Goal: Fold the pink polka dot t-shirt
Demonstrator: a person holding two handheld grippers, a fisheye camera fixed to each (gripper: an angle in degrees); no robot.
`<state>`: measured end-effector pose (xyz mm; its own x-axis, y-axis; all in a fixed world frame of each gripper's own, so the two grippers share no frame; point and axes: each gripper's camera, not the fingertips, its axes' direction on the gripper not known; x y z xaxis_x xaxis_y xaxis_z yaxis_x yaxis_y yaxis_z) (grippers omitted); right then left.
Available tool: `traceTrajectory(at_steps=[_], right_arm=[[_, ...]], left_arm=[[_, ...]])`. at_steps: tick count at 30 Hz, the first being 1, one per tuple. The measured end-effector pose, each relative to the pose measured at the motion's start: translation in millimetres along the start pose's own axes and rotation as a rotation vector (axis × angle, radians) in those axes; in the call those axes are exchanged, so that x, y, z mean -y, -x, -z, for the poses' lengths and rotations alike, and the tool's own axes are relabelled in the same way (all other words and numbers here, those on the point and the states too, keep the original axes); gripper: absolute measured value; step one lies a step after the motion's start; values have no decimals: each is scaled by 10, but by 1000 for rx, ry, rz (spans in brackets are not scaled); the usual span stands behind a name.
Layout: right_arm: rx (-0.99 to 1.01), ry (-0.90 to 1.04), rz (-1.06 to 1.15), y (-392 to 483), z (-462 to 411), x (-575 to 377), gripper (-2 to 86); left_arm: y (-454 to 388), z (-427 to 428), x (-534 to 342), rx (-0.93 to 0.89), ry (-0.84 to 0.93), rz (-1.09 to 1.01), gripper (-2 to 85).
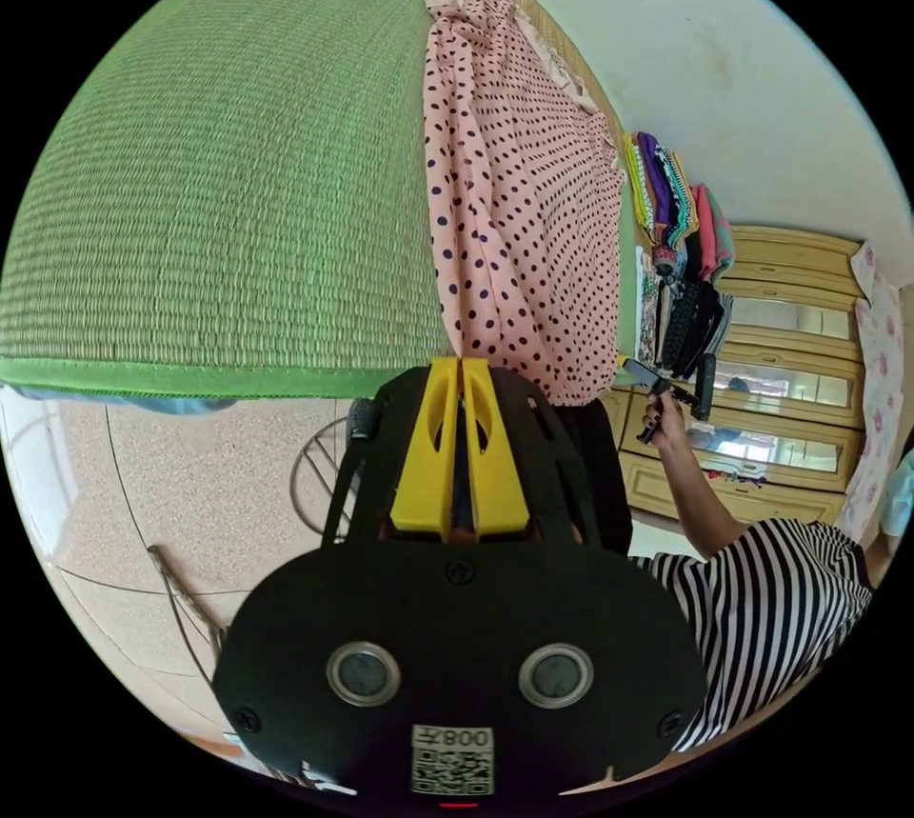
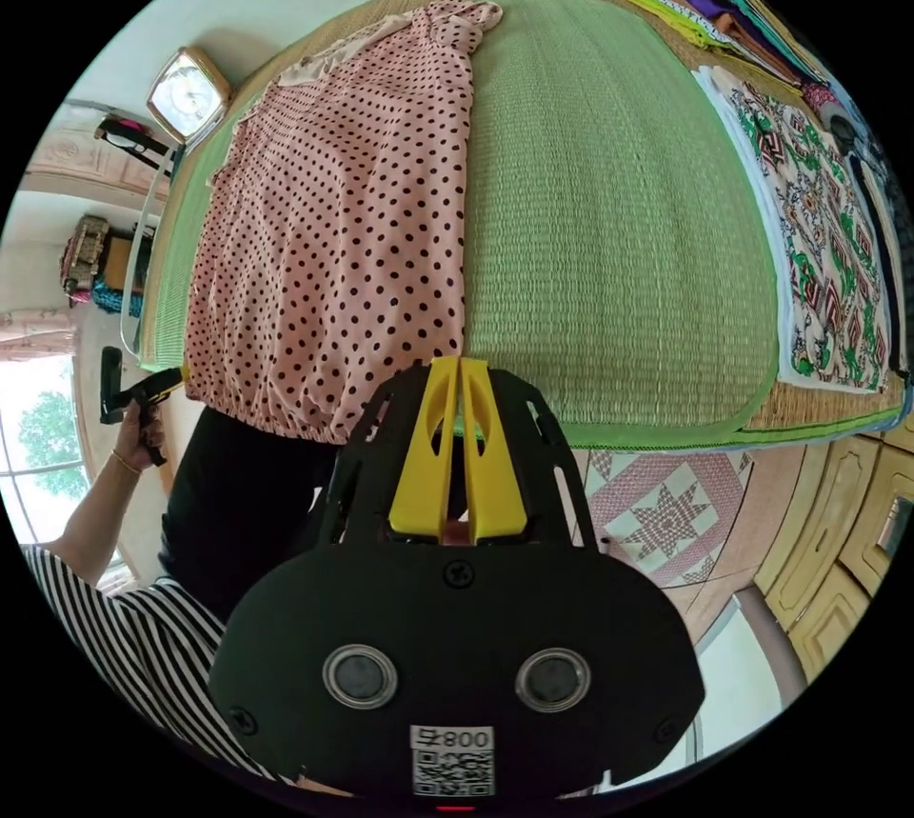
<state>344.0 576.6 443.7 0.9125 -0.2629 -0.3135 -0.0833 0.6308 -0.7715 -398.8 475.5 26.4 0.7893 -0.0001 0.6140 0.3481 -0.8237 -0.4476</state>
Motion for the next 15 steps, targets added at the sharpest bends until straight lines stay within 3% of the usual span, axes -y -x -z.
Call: traceTrajectory(at_steps=[8, 15], right_arm=[[34, 32, 2, -81, 81, -67, -4], [66, -90, -145, -237, 323, 147, -4]], left_arm=[[-125, 44, -75, -14, -2, 12, 10], [-394, 448, 165, 48, -253, 24, 24]])
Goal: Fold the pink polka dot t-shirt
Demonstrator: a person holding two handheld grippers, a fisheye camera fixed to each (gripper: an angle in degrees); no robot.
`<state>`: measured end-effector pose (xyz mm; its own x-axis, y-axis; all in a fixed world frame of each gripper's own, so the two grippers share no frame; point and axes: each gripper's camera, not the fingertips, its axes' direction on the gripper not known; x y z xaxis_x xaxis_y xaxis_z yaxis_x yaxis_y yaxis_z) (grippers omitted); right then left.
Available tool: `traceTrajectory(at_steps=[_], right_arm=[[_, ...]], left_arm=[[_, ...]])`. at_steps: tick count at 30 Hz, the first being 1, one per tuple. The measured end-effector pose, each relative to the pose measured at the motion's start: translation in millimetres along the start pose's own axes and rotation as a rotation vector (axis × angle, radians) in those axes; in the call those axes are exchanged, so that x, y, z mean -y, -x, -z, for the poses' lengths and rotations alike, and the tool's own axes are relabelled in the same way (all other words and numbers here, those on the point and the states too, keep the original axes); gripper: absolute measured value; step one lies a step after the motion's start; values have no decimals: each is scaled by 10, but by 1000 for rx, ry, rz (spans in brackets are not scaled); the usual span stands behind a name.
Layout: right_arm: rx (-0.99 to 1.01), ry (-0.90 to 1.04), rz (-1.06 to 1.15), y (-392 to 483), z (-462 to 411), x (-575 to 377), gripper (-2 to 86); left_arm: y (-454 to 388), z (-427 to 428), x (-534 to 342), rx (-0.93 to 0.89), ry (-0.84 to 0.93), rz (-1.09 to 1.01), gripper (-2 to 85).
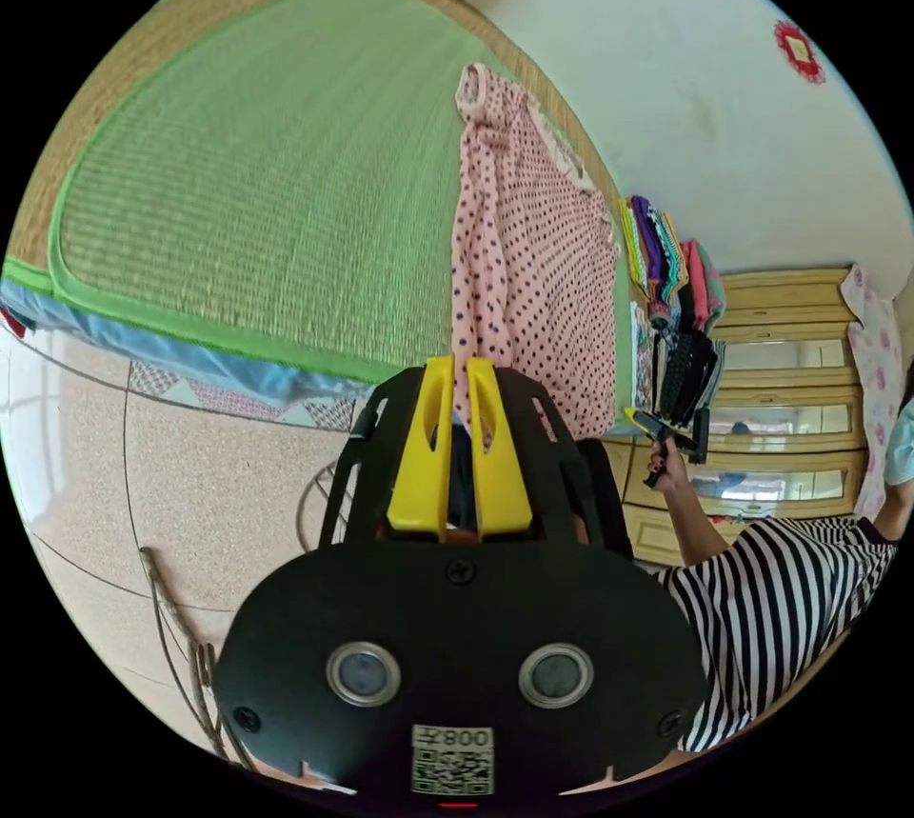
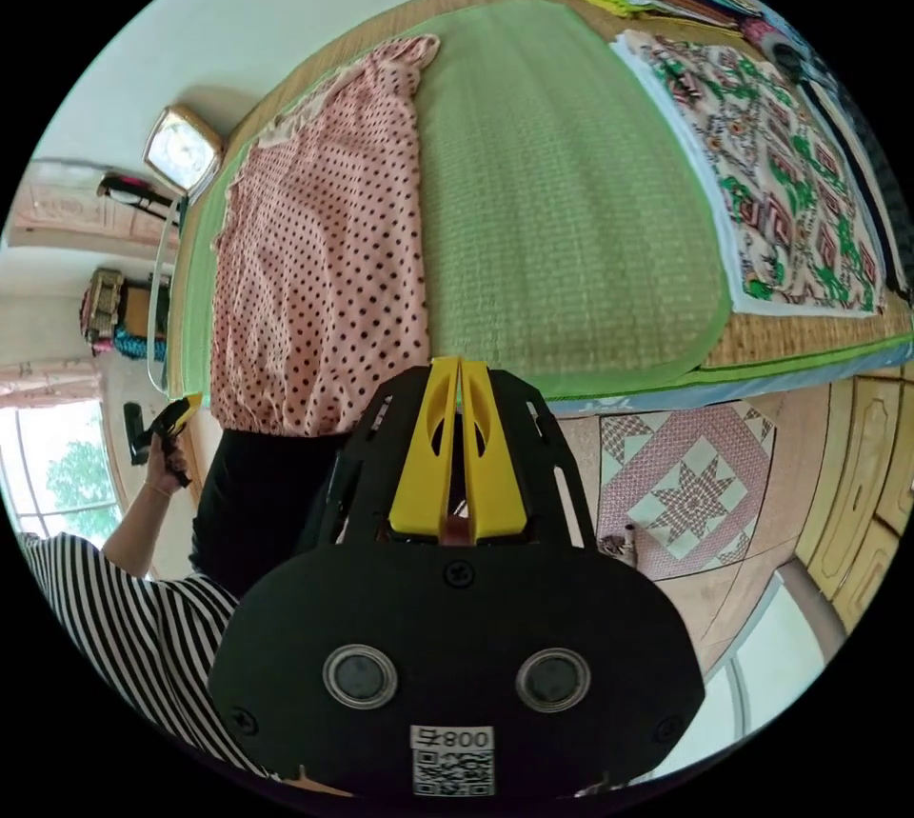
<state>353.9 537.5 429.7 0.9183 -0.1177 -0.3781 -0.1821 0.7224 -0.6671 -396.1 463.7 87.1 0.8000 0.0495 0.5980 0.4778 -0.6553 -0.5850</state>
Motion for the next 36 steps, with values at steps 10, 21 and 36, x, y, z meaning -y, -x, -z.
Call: traceTrajectory(at_steps=[10, 21, 36], right_arm=[[164, -212, 202, 815, 210, 1305, 12], [-50, -170, 767, 3053, -506, 3427, 78], [-259, -60, 1011, 3980, -1349, 4162, 67]], left_arm=[[-1318, -621, 1697, -92, 3, -412, 36], [-2753, -1802, 3481, 130, 123, -748, 75], [-3318, -2410, 3956, 359, 202, -933, 21]])
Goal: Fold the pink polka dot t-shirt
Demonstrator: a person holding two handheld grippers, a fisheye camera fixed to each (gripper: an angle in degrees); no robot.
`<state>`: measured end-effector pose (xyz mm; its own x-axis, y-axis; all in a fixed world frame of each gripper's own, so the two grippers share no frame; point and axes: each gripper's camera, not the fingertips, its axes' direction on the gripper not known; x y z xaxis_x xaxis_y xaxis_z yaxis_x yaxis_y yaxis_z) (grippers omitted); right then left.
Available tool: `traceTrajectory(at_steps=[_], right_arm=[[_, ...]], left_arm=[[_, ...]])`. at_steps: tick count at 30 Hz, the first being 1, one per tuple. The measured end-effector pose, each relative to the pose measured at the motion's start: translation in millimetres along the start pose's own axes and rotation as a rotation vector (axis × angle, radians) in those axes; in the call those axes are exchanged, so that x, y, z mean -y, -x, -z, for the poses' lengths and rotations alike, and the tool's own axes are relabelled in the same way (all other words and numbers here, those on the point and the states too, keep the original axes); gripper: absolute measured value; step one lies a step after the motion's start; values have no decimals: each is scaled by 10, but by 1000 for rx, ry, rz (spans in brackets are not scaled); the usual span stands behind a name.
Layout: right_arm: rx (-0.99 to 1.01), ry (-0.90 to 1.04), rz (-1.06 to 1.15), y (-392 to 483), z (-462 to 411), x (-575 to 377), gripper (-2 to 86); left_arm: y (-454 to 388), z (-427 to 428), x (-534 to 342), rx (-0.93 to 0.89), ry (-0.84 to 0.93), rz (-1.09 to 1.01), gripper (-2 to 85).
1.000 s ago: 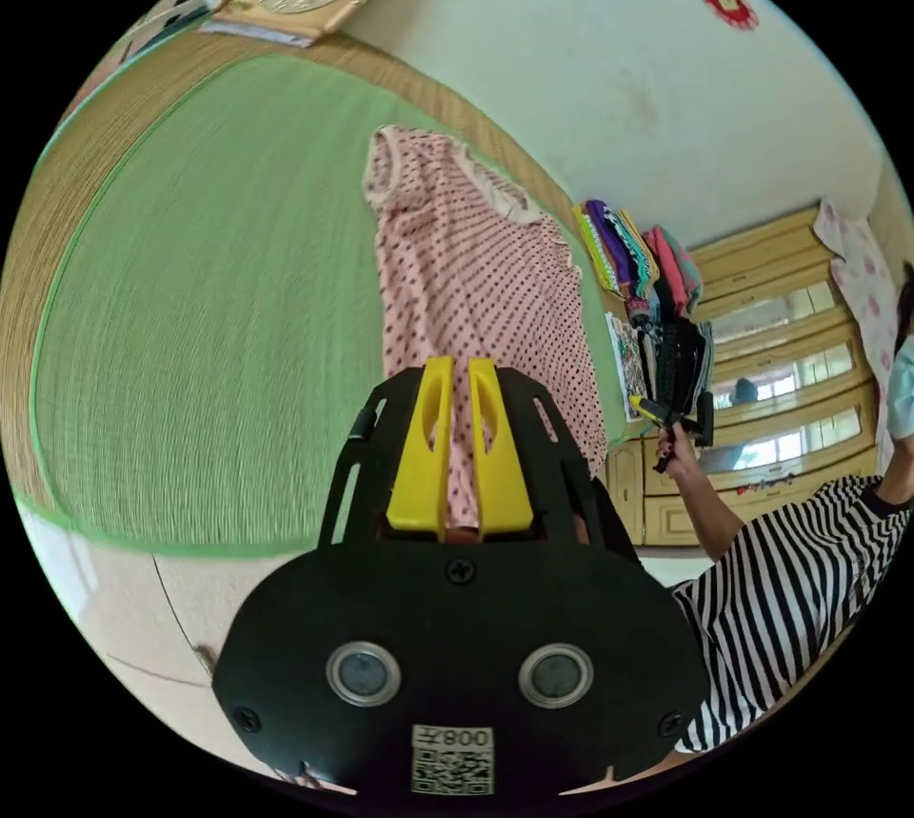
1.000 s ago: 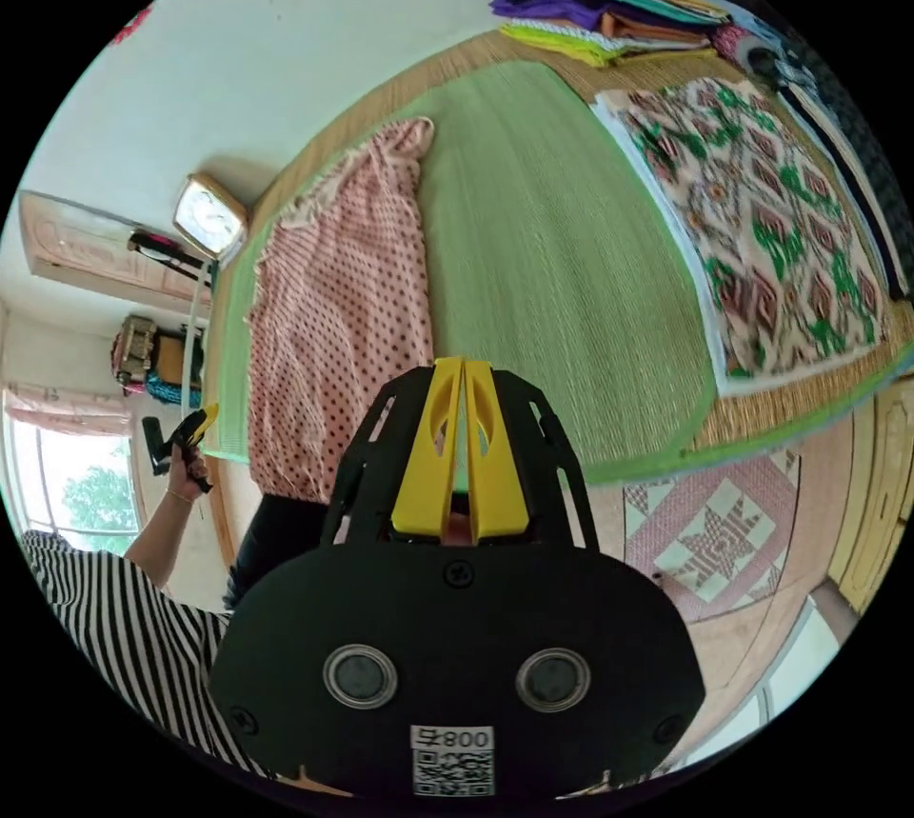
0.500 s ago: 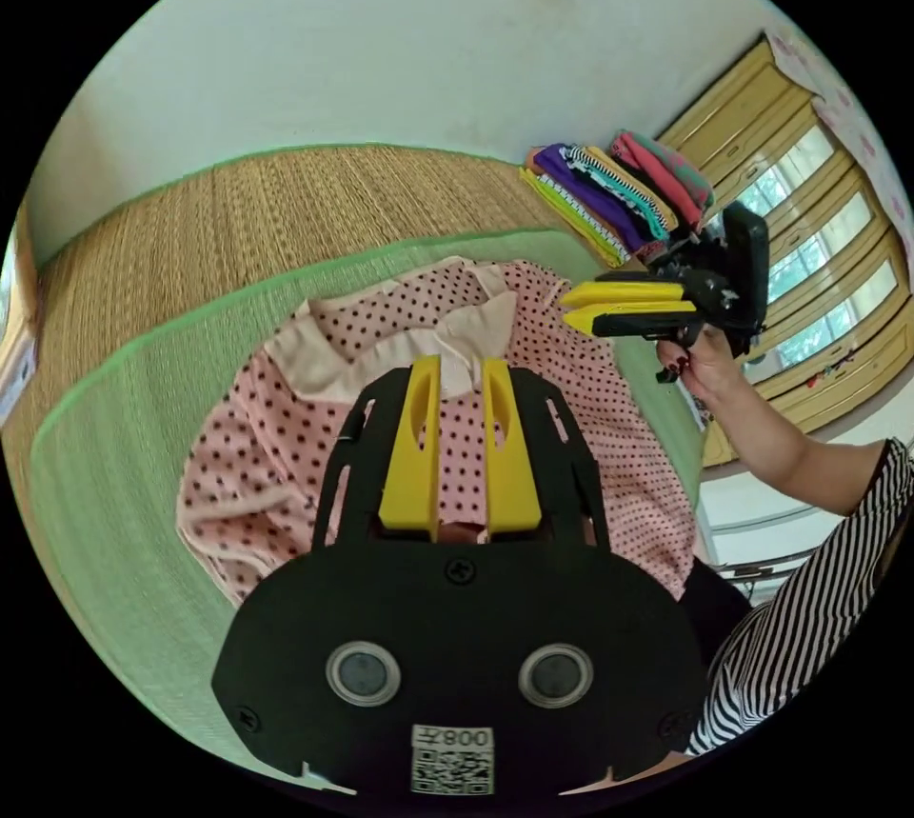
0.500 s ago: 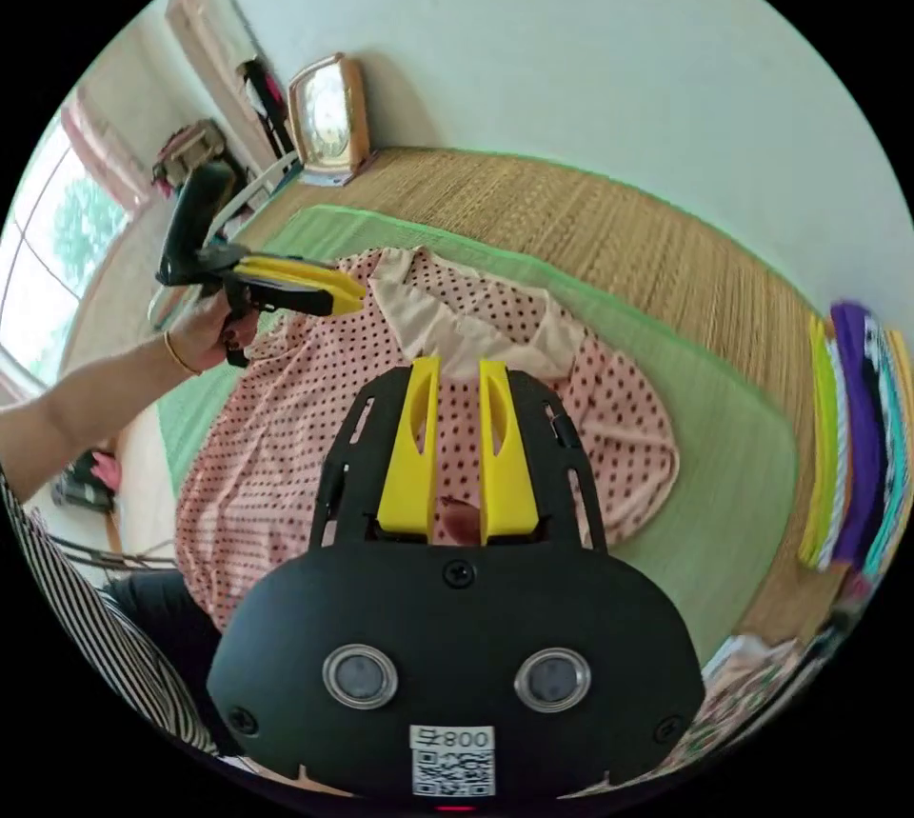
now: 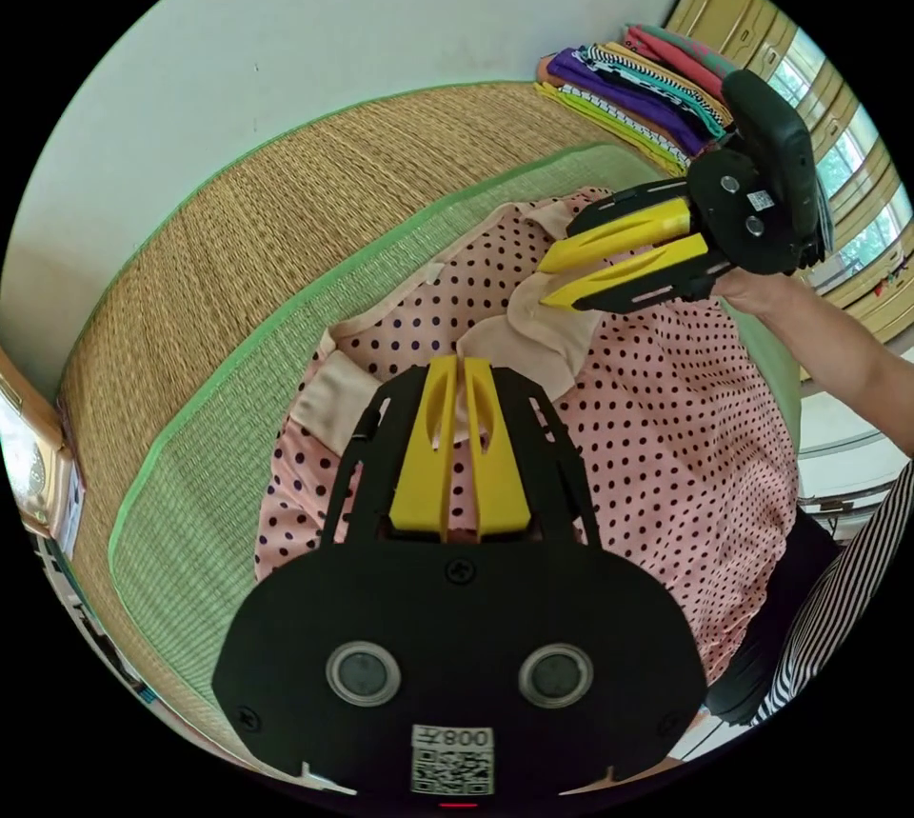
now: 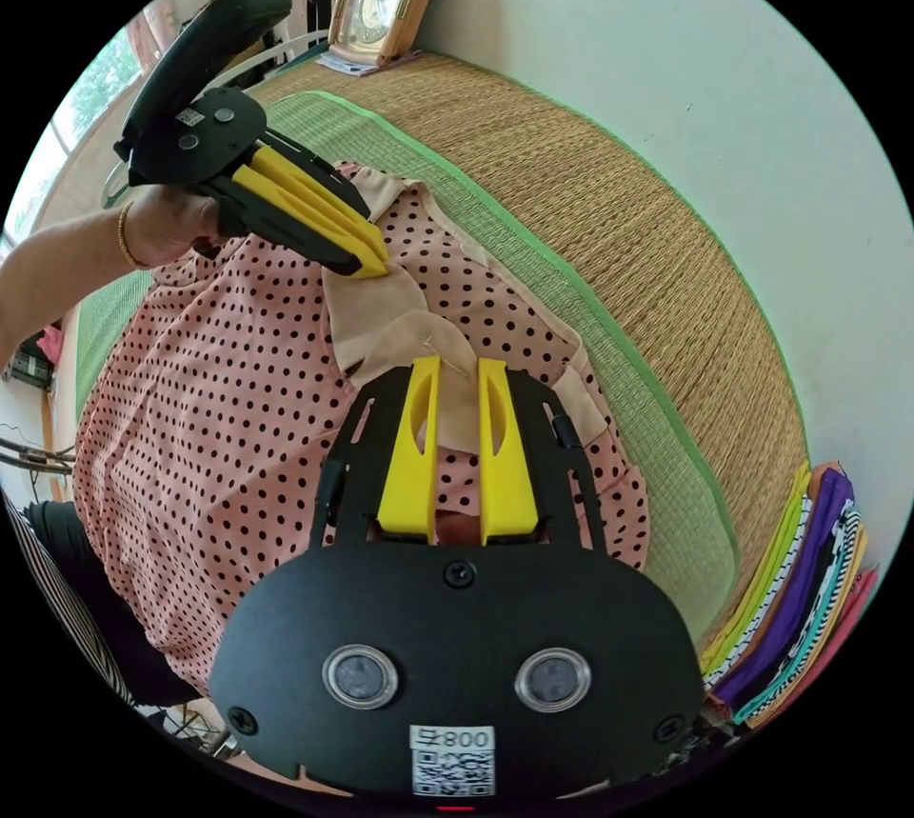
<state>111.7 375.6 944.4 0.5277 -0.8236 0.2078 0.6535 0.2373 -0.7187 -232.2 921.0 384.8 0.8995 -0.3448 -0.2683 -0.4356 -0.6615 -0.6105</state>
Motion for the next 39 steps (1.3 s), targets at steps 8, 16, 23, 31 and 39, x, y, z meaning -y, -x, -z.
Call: traceTrajectory(at_steps=[8, 16, 23, 31, 39], right_arm=[[38, -127, 1, -104, 297, 36, 9], [227, -161, 23, -238, 318, -307, 4], [275, -78, -30, -425, 46, -410, 7], [321, -60, 23, -514, 33, -456, 7], [305, -164, -155, -821, 72, -583, 0]], left_arm=[[-3, 368, -15, -95, -167, 0, 13], [55, 354, -212, -141, -140, 21, 13], [198, 305, -268, -181, -143, 73, 21], [263, 395, -111, -264, -265, 97, 21], [321, 129, 61, -198, -169, 175, 6]])
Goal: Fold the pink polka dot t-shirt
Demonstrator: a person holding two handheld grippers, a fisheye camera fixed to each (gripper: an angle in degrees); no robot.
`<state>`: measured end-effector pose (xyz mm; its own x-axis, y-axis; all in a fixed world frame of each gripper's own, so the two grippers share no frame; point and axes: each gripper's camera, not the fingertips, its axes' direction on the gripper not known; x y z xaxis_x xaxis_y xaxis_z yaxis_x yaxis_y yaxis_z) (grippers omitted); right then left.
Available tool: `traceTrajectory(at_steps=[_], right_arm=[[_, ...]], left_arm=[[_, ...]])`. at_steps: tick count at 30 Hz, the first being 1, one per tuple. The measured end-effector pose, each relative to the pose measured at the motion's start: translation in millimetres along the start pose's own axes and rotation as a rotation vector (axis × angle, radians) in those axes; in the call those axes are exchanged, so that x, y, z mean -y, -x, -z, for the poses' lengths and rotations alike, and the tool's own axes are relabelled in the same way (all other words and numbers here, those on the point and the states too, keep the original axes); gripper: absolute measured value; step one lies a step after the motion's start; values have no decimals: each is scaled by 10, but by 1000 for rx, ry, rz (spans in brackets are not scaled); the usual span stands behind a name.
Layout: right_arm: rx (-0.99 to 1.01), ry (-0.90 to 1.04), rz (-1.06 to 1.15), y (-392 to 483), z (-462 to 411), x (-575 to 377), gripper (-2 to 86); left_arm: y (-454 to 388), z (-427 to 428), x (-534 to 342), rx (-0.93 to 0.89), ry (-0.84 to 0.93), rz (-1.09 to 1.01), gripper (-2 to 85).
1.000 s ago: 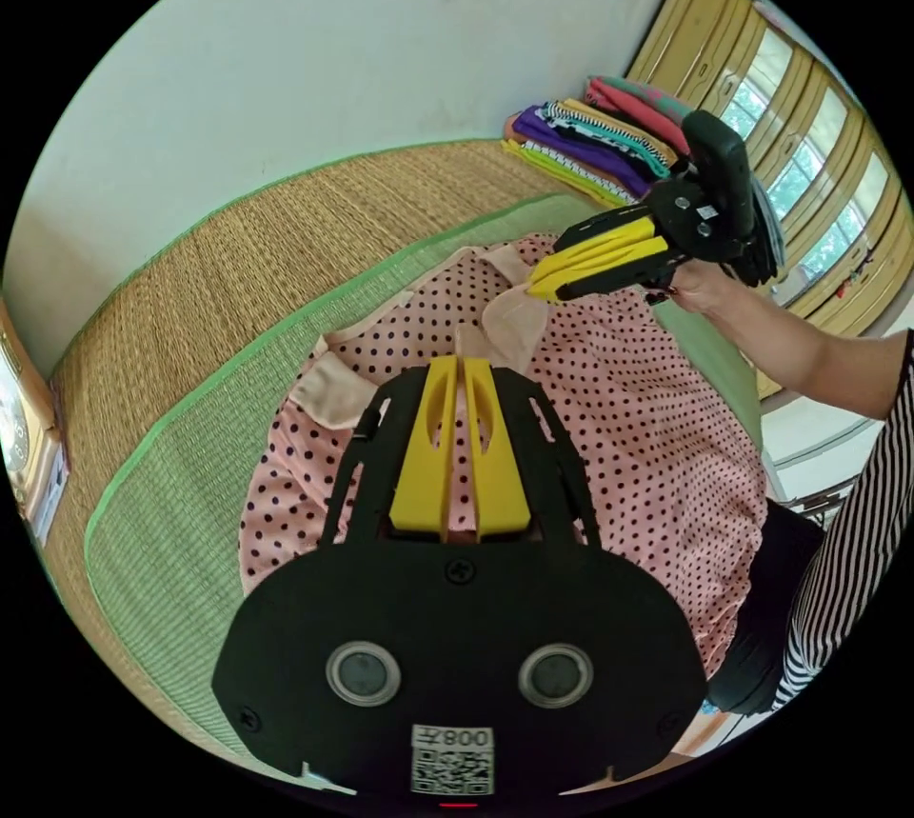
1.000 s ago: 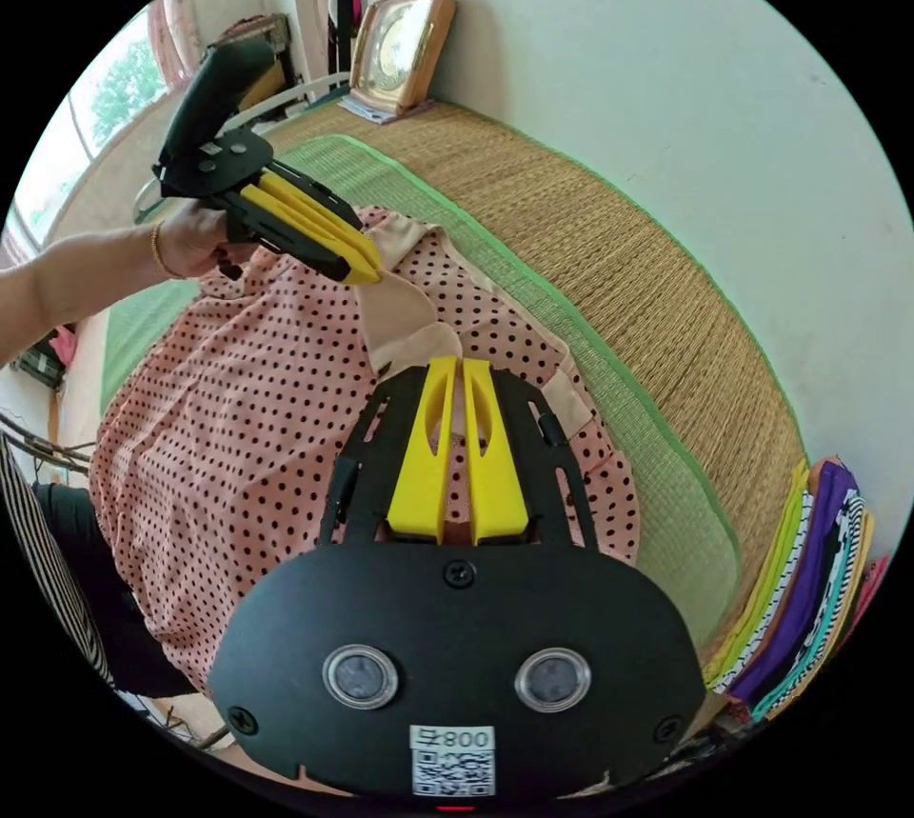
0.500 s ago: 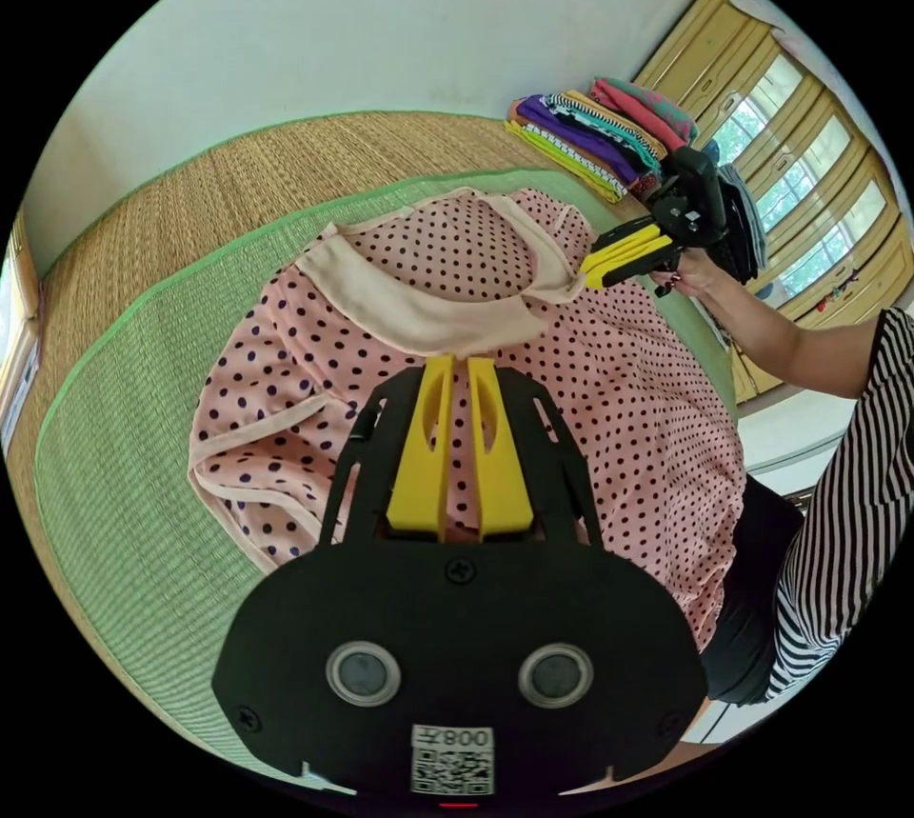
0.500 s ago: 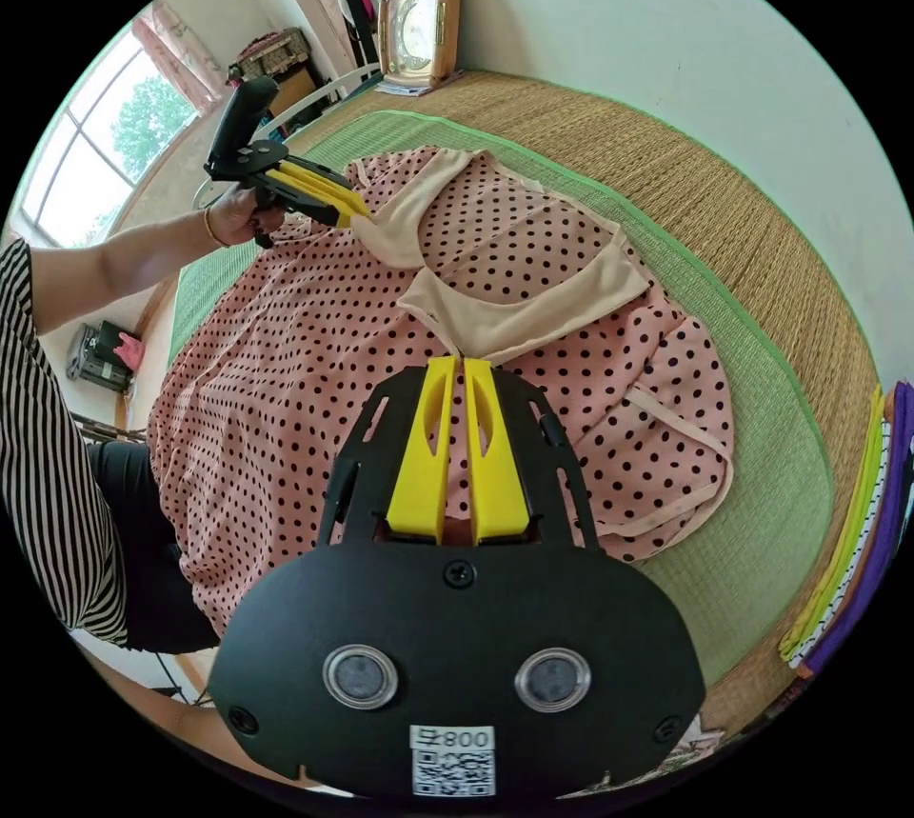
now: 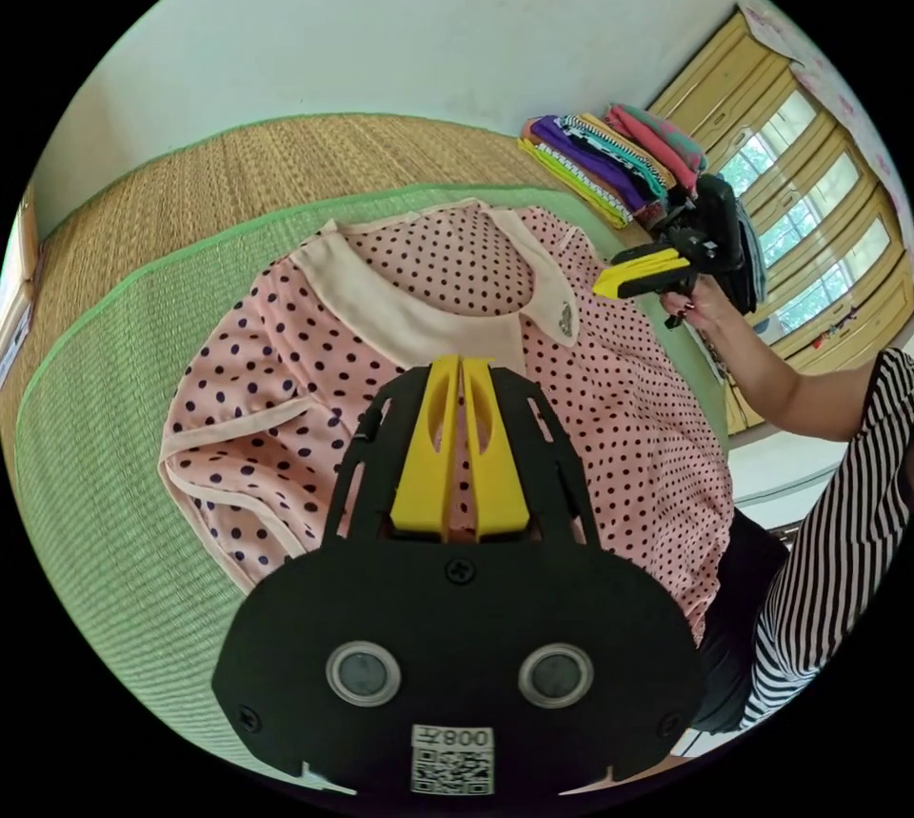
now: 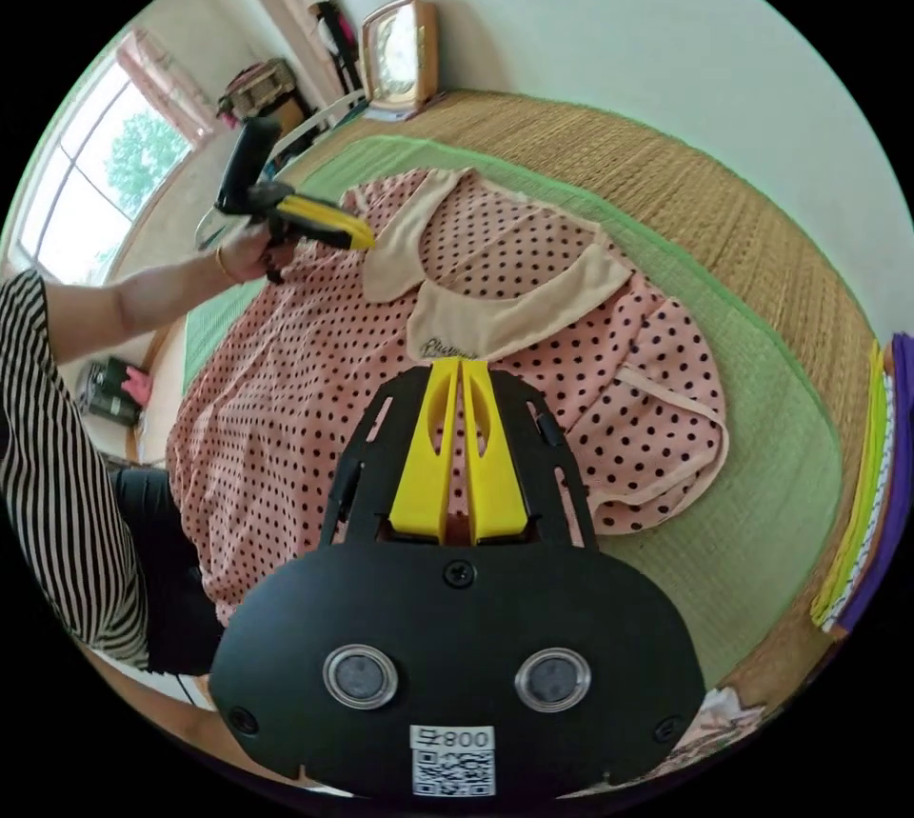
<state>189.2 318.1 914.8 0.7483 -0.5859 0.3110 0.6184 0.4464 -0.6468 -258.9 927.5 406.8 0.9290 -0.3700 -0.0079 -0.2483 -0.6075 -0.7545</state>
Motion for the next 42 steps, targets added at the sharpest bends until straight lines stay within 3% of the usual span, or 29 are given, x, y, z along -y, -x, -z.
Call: traceTrajectory(at_steps=[7, 13, 15, 17, 20, 22, 24, 30, 36, 42], right_arm=[[-134, 46, -174, -335, -320, 136, 0], [-65, -58, -207, -394, -174, -54, 0], [-69, -39, -219, -422, -207, -103, 0], [-74, 25, -238, -493, -329, -121, -1], [-47, -36, -289, -555, -236, -244, 1], [-51, -73, -293, -512, -134, -369, 1], [-62, -155, -325, -420, 69, -658, 2], [-149, -348, -493, -141, 563, -1787, 11], [-210, -344, -635, -109, 571, -2403, 49], [-309, -274, -658, -172, 520, -2513, 56]], left_arm=[[7, -160, 169, 81, 45, 15, 2], [-48, -143, 259, 79, -46, 23, 2], [7, -290, 293, 115, 20, 68, 2], [45, -301, 299, 79, -9, 99, 2], [-10, -225, 300, 83, -72, 110, 2], [-63, -212, 293, 95, -86, 95, 2], [-35, -373, 314, 91, 33, 111, 2], [-269, -369, 452, -20, -68, 41, 4], [-746, -768, 889, -81, 2, -94, 6], [-920, -1283, 1143, -54, 122, -81, 6]])
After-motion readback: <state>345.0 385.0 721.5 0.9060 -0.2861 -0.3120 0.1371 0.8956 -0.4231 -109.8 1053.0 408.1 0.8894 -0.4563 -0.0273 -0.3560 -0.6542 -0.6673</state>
